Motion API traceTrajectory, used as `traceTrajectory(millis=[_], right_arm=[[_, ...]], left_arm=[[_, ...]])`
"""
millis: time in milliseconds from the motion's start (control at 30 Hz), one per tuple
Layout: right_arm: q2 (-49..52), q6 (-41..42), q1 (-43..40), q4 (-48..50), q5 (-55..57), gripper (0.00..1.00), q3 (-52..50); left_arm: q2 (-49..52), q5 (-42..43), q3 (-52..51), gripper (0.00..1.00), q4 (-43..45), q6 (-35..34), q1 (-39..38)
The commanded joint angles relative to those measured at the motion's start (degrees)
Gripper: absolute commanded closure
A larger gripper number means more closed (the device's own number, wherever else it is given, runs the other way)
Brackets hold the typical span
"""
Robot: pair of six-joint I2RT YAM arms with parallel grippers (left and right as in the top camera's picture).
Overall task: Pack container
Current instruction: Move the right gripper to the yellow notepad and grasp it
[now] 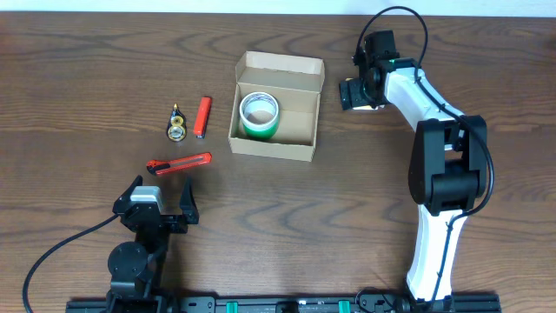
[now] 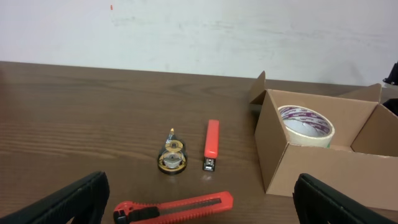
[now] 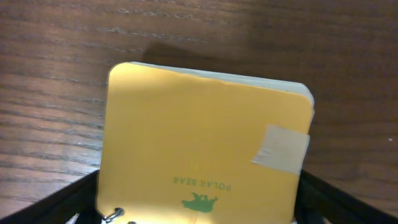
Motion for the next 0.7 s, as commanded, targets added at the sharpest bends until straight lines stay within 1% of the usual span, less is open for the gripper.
traceTrajectory(millis=[0, 67, 200, 433, 667], right_arm=[[2.19, 1.18, -0.48, -0.39, 0.52, 0.15, -0.46], [2.19, 1.4, -0.48, -0.37, 0.52, 0.21, -0.46], [2.16, 1.77, -0.48, -0.61, 0.5, 0.25, -0.44], [-0.22, 2.6, -0.48, -3.13, -0.42, 0.26, 1.01], [-9.42, 2.82, -0.35, -4.94, -0.74, 0.27, 1.57]], left_arm=[[-0.39, -0.68, -2.14, 0.05, -0.63, -0.2, 0.22], [-0.39, -0.68, -2.14, 0.05, -0.63, -0.2, 0.22], [-0.39, -0.68, -2.14, 0.05, -0.63, -0.2, 0.22], [-0.39, -0.68, -2.14, 0.05, -0.63, -0.2, 0.22], [-0.39, -0.68, -2.14, 0.05, -0.63, -0.2, 0.22]])
